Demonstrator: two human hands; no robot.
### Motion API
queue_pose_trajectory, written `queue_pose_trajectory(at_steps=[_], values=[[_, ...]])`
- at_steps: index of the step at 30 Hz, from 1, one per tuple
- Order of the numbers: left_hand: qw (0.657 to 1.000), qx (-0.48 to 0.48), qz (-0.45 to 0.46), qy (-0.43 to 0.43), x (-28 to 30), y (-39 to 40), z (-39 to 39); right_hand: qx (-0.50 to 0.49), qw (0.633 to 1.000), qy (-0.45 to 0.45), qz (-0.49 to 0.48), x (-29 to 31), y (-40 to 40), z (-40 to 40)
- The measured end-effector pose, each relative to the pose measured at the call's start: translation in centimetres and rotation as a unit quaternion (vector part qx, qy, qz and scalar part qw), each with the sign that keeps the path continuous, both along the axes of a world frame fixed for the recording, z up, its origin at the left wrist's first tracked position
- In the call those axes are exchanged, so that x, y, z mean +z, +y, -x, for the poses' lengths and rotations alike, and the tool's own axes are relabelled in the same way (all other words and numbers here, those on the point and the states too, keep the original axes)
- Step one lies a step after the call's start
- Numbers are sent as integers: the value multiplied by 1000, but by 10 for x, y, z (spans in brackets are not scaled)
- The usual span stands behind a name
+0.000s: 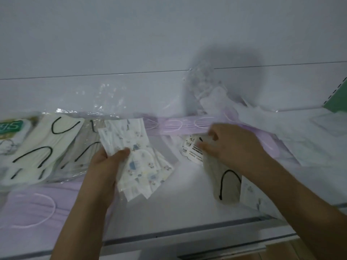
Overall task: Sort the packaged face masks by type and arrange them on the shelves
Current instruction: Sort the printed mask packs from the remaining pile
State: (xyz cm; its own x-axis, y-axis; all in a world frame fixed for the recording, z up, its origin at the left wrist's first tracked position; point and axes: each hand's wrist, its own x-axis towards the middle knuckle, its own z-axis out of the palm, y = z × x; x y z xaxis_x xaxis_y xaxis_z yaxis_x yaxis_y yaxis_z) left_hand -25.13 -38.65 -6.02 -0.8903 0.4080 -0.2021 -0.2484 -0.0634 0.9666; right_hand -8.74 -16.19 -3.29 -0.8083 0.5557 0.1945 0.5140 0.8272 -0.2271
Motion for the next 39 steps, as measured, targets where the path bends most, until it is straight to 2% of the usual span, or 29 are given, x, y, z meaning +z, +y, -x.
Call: queue_pose_trajectory(at_steps=[4, 6, 9, 11, 13, 15, 17, 19, 21, 24, 26, 27, 28, 30, 31, 32, 33, 34, 36, 39], values=[[1000, 5, -11, -6, -3, 5, 2, -30, 990, -109, -90, -40, -7, 1], [1000, 2, -9, -10, -4, 11, -3, -48, 990, -98, -90, -51, -11, 19], [1000, 0, -6, -9, -7, 10, -6, -34, 998, 26, -37, -43, -5, 33], [1000, 6, -14, -8, -8, 6, -4, -26, 991, 131, 19, -25, -1, 31], [999, 11, -27, -14, -9, 3, -3, -34, 963, 258, 67, -7, 3, 26], [999, 6, -32, -15, -8, 3, -4, -67, 915, 372, 140, 0, 13, 23], [999, -2, -30, -10, -5, 5, -5, -104, 882, 407, 214, -1, 26, 25], [1000, 0, -30, -3, -3, 6, -5, -123, 876, 381, 270, -8, 34, 30], [1000, 3, -28, 9, -1, 6, -5, -140, 902, 323, 250, -15, 38, 34], [999, -1, -21, 29, 0, 3, -5, -140, 961, 225, 81, -16, 38, 30], [999, -5, -14, 40, 0, 1, -6, -113, 971, 200, -61, -8, 25, 21], [999, -4, -13, 41, 0, 0, -6, -68, 975, 187, -94, -3, 14, 16], [999, -5, -13, 41, 0, -1, -6, -2, 983, 157, -91, -3, -1, 10], [999, -8, -12, 39, 2, -1, -5, 102, 993, 5, -54, -13, -32, -2], [999, -7, -13, 39, 2, -2, -5, 124, 988, -78, -49, -24, -43, -6], [999, -4, -13, 38, 2, -3, -5, 132, 982, -124, -50, -37, -49, -8], [999, 0, -11, 40, 2, -5, -6, 129, 982, -129, -47, -49, -52, -11], [999, 3, -4, 45, 3, -6, -7, 131, 985, -94, -59, -59, -53, -15], [998, 13, 12, 62, 5, -12, -7, 141, 985, 39, -90, -71, -54, -19], [998, 2, 29, 50, 6, -14, -8, 119, 959, 252, -45, -63, -63, -18]])
